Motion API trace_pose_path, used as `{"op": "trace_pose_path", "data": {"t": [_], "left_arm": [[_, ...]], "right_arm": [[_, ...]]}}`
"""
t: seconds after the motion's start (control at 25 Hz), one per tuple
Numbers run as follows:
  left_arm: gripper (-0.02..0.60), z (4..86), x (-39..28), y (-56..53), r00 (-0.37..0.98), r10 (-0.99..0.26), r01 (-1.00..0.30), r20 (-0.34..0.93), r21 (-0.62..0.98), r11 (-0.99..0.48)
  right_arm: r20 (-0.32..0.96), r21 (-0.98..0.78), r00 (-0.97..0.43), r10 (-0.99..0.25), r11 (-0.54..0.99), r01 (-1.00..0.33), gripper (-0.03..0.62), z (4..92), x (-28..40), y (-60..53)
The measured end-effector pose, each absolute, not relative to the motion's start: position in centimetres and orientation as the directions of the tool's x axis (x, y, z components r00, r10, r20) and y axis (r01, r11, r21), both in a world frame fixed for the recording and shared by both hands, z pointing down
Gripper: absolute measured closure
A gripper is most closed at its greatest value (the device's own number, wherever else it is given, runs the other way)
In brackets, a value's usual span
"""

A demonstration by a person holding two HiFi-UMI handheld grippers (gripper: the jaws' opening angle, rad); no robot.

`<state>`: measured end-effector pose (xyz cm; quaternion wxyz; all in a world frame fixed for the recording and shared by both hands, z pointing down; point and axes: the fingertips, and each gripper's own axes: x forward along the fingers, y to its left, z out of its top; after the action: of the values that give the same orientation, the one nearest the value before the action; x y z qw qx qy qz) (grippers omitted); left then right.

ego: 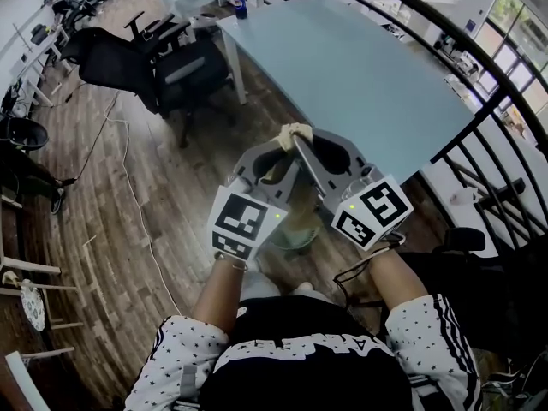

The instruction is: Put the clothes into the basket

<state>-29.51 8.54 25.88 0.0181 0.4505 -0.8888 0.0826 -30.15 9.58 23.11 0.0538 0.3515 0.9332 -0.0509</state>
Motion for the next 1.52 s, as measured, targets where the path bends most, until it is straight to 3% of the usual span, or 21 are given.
{"op": "trace_pose_path", "data": {"t": [1.52], "left_arm": [[0.545,27.1,-35.9,14.2,-0.356,-0.929,-0.932,0.098,-0.115,0.345]], "right_arm": [[-0.116,-0.05,-0.883,0.455,0.885,0.462,0.559,24.4,-36.8,15.1]]}}
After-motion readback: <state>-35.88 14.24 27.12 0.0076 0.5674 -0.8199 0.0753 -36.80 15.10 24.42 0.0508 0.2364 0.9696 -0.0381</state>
